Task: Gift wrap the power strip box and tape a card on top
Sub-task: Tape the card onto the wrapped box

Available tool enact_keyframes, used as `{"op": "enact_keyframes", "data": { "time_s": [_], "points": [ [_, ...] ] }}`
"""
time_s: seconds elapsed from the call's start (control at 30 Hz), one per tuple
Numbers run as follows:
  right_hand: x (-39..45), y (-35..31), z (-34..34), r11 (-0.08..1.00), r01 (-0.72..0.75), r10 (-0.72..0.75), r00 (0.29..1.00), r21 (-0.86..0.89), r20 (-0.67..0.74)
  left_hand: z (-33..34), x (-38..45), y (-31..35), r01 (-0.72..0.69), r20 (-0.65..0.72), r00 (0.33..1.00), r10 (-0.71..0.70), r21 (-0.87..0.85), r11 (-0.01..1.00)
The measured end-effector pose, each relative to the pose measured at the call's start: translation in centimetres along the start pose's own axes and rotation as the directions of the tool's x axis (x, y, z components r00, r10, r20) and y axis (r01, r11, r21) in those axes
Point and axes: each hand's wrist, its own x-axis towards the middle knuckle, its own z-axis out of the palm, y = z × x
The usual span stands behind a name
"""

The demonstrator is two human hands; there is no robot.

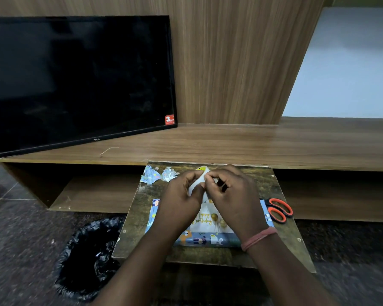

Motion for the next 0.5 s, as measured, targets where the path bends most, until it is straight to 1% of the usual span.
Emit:
{"op": "enact_keyframes", "data": {
  "time_s": [0.13, 0.27, 0.4, 0.5],
  "points": [
    [-0.10, -0.13, 0.38, 1.000, -0.010, 0.010, 1.000, 0.013, 0.020, -0.17, 0.01, -0.16, 0.016, -0.029, 0.999, -0.015, 0.017, 1.000],
    [0.13, -0.08, 0.54, 0.996, -0.078, 0.079, 0.997, 0.049, -0.006, -0.17, 0.08, -0.24, -0.004, -0.073, 0.997, 0.005, 0.021, 1.000],
    [0.13, -0.20, 0.05, 0.999, -0.024, 0.022, 0.999, 0.030, 0.050, -0.35, 0.19, -0.32, 0.014, -0.072, 0.997, -0.015, -0.013, 1.000],
    [0.02, -0.19, -0.06, 1.000, 0.000, 0.000, 0.997, 0.001, 0.071, -0.46, 0.30, -0.52, 0.008, -0.051, 0.999, -0.007, 0.011, 1.000]
  ]
}}
